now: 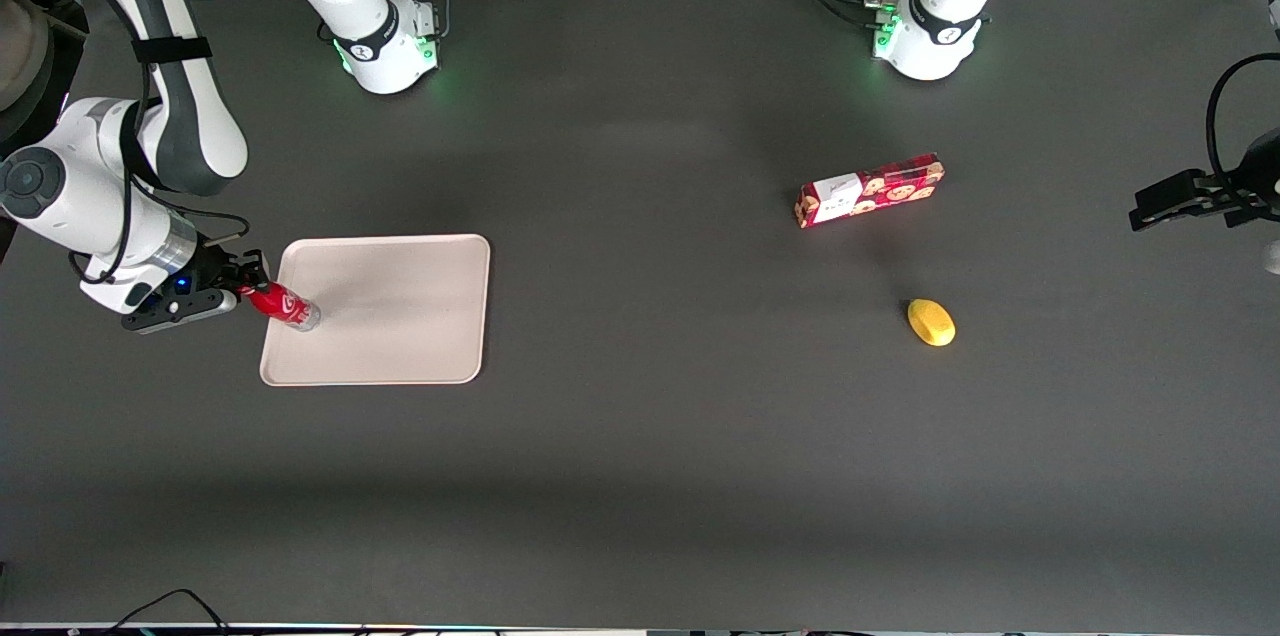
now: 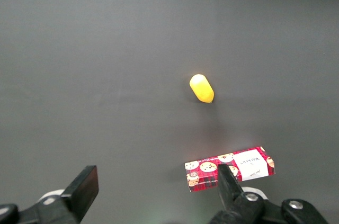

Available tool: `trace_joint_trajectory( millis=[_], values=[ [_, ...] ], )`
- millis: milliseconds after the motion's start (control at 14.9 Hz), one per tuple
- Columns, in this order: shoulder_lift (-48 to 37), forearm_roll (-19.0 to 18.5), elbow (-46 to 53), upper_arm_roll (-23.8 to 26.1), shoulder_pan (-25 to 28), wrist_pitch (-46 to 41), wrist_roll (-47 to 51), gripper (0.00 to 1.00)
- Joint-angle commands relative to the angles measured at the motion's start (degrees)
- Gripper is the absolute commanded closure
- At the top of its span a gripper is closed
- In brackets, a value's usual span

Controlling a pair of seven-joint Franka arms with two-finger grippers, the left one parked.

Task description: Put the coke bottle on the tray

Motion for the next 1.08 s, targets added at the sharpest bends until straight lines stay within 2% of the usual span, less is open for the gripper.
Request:
trace_joint_trajectory(
  millis=[0, 202, 336, 538, 672, 1008],
  values=[
    [-0.1, 1.9, 0.9, -0.6, 0.8, 0.5, -0.9, 0.0],
    [-1.1, 2.0, 4.3, -0.6, 1.0, -1.9, 1.0, 0.0],
    [-1.0, 2.1, 13.0, -0.2, 1.3, -10.9, 5.2, 0.0],
    [0.5, 2.2, 27.1, 4.7, 1.3, -21.6, 16.7, 0.0],
    [0.4, 2.1, 32.3, 6.7, 1.3, -25.3, 22.1, 0.0],
    [0.5, 1.6, 43.2, 7.1, 1.3, -38.4, 22.5, 0.0]
  ],
)
